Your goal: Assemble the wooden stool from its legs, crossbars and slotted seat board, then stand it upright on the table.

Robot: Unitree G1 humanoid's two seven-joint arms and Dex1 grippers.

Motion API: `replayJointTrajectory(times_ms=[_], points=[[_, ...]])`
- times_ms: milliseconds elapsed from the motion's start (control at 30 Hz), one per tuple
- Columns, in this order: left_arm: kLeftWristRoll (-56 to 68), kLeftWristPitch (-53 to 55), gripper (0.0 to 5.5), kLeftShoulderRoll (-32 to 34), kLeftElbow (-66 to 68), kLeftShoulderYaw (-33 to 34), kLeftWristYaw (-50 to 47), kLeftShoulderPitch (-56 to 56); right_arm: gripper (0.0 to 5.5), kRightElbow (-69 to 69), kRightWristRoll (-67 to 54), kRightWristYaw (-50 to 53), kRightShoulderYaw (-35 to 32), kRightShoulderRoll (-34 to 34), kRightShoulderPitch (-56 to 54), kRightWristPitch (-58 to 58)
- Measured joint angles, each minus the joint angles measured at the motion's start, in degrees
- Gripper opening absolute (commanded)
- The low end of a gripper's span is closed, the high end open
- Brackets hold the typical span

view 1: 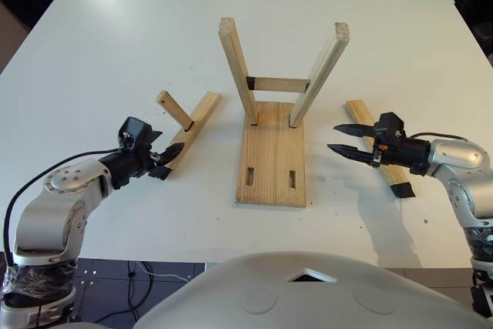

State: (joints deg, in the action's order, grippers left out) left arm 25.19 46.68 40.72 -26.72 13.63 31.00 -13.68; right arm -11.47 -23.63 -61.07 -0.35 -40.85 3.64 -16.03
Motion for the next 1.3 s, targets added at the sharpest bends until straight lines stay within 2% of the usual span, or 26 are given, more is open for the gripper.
replayJointTrajectory(times_ms=[500,800,1067,1167,1300], points=[[-4.8,-2.1,3.34,-4.4,5.2,-5.8,-2.7,1.5,2.34,0.0,0.0,-0.1,0.3,0.0,-0.3,-0.1],[-6.0,-7.6,2.0,-5.3,9.1,-7.3,-1.5,1.6,2.34,0.2,0.0,-0.6,0.6,0.0,-1.3,-0.1],[-5.7,-8.2,1.99,-5.8,13.7,-2.4,-3.3,5.5,2.34,0.8,-1.4,-1.0,-1.1,0.0,-2.4,-0.2],[-2.5,-12.9,1.99,-5.5,10.0,2.3,-1.6,11.1,2.34,1.4,-3.7,-0.1,-5.7,-0.2,-4.6,-0.5],[7.2,-13.8,1.99,-7.0,4.9,9.1,-2.0,20.0,2.34,5.2,-9.0,2.2,-14.1,-1.6,-9.2,-3.7]])
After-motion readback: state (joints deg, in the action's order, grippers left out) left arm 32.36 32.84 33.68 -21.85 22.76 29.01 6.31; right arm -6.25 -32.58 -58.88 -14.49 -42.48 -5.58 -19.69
